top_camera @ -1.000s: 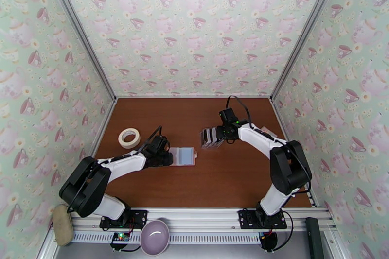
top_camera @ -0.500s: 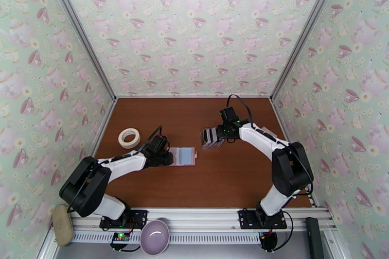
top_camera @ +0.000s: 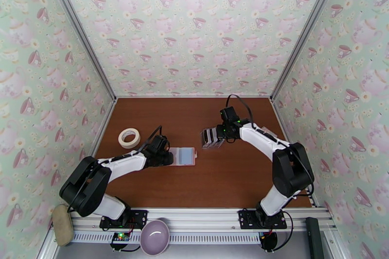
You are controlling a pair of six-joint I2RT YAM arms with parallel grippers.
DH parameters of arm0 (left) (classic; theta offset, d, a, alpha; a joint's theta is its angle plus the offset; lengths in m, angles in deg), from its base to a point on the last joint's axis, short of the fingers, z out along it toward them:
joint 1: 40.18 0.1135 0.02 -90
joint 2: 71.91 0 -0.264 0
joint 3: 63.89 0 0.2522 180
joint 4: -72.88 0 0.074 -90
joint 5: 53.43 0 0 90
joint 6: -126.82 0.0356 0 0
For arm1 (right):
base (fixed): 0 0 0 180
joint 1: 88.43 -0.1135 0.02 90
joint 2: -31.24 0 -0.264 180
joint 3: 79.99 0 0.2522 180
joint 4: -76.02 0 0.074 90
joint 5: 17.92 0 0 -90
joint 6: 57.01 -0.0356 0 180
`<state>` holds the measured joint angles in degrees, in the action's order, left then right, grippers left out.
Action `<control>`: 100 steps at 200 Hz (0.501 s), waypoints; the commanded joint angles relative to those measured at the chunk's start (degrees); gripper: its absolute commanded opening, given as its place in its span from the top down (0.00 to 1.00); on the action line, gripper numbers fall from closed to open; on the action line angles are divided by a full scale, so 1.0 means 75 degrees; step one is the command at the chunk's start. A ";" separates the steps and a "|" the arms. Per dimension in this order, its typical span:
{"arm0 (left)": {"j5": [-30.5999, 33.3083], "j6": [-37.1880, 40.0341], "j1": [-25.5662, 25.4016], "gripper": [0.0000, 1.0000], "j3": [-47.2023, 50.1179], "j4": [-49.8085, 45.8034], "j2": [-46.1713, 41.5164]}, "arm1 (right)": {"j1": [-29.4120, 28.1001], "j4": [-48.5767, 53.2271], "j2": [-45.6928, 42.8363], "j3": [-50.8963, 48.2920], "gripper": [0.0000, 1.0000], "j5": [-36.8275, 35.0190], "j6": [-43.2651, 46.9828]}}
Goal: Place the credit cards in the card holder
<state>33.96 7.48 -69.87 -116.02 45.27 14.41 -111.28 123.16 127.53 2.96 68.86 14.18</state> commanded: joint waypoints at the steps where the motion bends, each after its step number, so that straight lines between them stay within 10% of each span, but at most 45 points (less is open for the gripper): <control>1: -0.0074 0.0139 0.0055 0.63 -0.0106 0.0149 0.0221 | 0.0012 0.0189 -0.0345 0.0154 1.00 0.0343 -0.0077; 100: -0.0191 0.0023 0.0062 0.62 0.0022 0.0241 0.0127 | 0.0003 -0.0027 -0.1737 -0.0169 1.00 0.0716 -0.0605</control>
<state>33.74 7.46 -69.87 -116.02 45.36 14.41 -111.28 123.91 118.72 2.87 71.57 12.19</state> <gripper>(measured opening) 0.375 0.046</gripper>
